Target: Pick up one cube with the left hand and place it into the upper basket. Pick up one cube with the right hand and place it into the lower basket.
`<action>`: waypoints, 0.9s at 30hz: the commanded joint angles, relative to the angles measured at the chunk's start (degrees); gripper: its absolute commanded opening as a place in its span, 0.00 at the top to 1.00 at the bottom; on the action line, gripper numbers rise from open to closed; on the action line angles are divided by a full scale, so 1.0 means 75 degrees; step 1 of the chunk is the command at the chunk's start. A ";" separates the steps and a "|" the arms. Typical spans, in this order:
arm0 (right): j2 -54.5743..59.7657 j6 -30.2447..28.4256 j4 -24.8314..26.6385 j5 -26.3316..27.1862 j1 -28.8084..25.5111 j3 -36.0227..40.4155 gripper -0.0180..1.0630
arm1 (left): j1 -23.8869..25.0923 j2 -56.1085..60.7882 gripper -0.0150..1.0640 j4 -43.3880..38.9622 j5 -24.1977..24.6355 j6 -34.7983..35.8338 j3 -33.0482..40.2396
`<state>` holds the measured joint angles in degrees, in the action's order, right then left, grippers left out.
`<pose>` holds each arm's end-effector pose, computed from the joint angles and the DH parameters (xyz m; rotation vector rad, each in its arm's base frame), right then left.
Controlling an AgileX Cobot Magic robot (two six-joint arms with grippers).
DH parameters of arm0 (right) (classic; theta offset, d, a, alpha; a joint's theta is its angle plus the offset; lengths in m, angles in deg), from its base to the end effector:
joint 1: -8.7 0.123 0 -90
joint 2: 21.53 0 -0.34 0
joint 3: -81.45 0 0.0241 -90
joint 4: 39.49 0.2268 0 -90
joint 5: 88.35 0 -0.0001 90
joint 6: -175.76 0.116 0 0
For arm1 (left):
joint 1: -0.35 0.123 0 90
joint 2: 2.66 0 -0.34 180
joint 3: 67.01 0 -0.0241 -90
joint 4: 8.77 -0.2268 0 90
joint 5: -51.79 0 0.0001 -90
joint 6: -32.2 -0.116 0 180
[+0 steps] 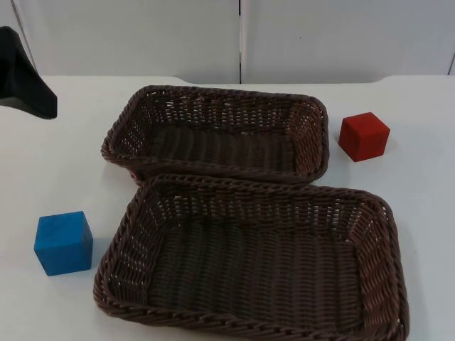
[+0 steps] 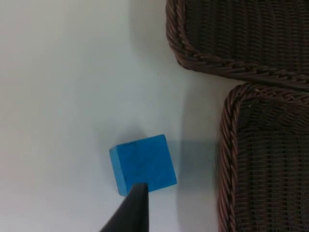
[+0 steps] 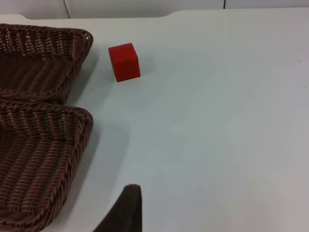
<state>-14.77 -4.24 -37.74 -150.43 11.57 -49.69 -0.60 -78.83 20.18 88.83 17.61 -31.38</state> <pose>-0.0615 0.0001 0.2570 -0.0535 2.0539 0.0677 0.2008 -0.0372 0.3001 -0.0650 2.5305 -0.4456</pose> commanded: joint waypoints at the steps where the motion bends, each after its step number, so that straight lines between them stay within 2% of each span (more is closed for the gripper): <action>1: -0.0032 0.0000 -0.0010 0.0059 -0.0041 0.0009 0.01 | -0.0047 -0.0006 0.07 0.0060 -0.0042 0.0054 -0.0046; 27: -0.0032 0.0062 -0.0010 0.0059 -0.0041 0.0009 0.01 | -0.0047 -0.0006 0.07 0.0025 -0.0058 -0.0011 -0.0046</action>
<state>-14.77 -3.92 -37.74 -150.43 11.57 -49.69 -0.60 -78.83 20.18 88.68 17.61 -31.38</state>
